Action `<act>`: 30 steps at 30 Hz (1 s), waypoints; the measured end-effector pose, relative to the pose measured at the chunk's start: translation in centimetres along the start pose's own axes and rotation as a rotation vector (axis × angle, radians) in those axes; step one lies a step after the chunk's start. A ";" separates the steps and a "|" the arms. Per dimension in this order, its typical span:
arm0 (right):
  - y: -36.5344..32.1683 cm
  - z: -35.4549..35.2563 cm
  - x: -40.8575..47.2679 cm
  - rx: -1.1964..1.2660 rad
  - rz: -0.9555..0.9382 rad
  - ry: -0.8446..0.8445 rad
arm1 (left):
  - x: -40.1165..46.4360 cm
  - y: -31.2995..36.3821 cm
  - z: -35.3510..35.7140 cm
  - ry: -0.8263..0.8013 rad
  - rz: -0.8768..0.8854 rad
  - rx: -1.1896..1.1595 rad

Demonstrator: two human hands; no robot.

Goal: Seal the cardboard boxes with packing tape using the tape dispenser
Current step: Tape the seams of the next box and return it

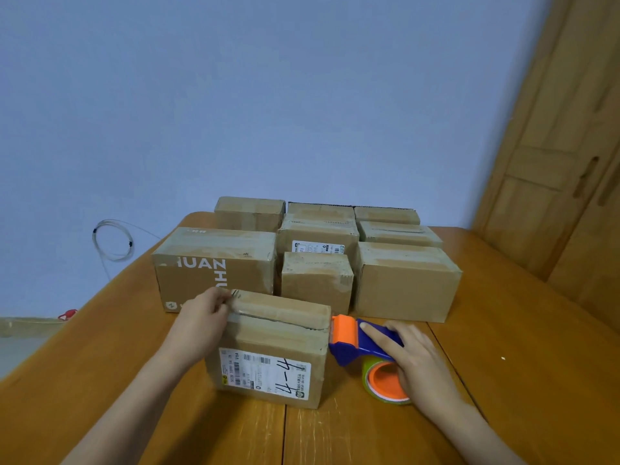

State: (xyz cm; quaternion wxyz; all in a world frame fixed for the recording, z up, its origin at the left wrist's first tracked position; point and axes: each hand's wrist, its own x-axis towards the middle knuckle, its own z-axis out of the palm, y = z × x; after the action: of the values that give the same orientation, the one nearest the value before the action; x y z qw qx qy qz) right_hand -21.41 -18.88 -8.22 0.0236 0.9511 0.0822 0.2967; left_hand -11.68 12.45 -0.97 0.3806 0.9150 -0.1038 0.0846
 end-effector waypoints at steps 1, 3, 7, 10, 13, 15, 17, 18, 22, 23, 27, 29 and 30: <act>-0.3 0.1 0.0 0.007 0.006 -0.001 | 0.0 0.3 0.0 -0.043 -0.005 0.073; -1.0 0.2 0.1 0.009 0.006 0.004 | 0.3 0.8 0.5 -0.127 0.010 0.322; -2.3 0.3 0.2 0.025 0.002 0.019 | 0.3 2.5 2.4 -0.304 0.302 0.463; -2.6 0.1 0.1 0.018 0.007 -0.011 | 0.1 3.0 3.4 -0.485 0.466 0.441; -2.6 -0.2 0.0 0.008 0.014 -0.055 | 0.4 2.4 3.7 -0.476 0.517 0.505; -2.5 -0.3 -0.1 0.001 0.013 -0.066 | 0.2 2.2 3.6 -0.477 0.576 0.553; -2.4 -0.5 -0.1 -0.009 0.008 -0.083 | 0.0 2.1 3.7 -0.489 0.608 0.607; -2.3 -0.6 -0.1 -0.018 0.005 -0.092 | -0.1 2.2 3.8 -0.492 0.609 0.633; -2.0 -0.9 0.0 -0.037 0.008 -0.129 | 0.1 2.4 3.8 -0.474 0.595 0.669; -1.9 -1.0 0.0 -0.039 0.009 -0.135 | 0.1 2.3 3.8 -0.468 0.595 0.671; -1.3 -1.5 -0.2 -0.056 0.011 -0.152 | 0.0 2.5 3.9 -0.477 0.583 0.669; -1.3 -1.8 -0.1 -0.064 -0.004 -0.157 | 0.0 2.4 3.7 -0.484 0.578 0.662; -1.2 -2.0 -0.1 -0.070 -0.008 -0.161 | 0.0 2.4 3.7 -0.486 0.581 0.661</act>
State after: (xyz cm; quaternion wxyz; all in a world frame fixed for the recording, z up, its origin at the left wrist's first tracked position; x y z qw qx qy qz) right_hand -22.84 -17.75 -6.74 0.0648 0.9701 0.0734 0.2220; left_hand -12.03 8.14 -1.93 -0.0038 0.9131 -0.4077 0.0001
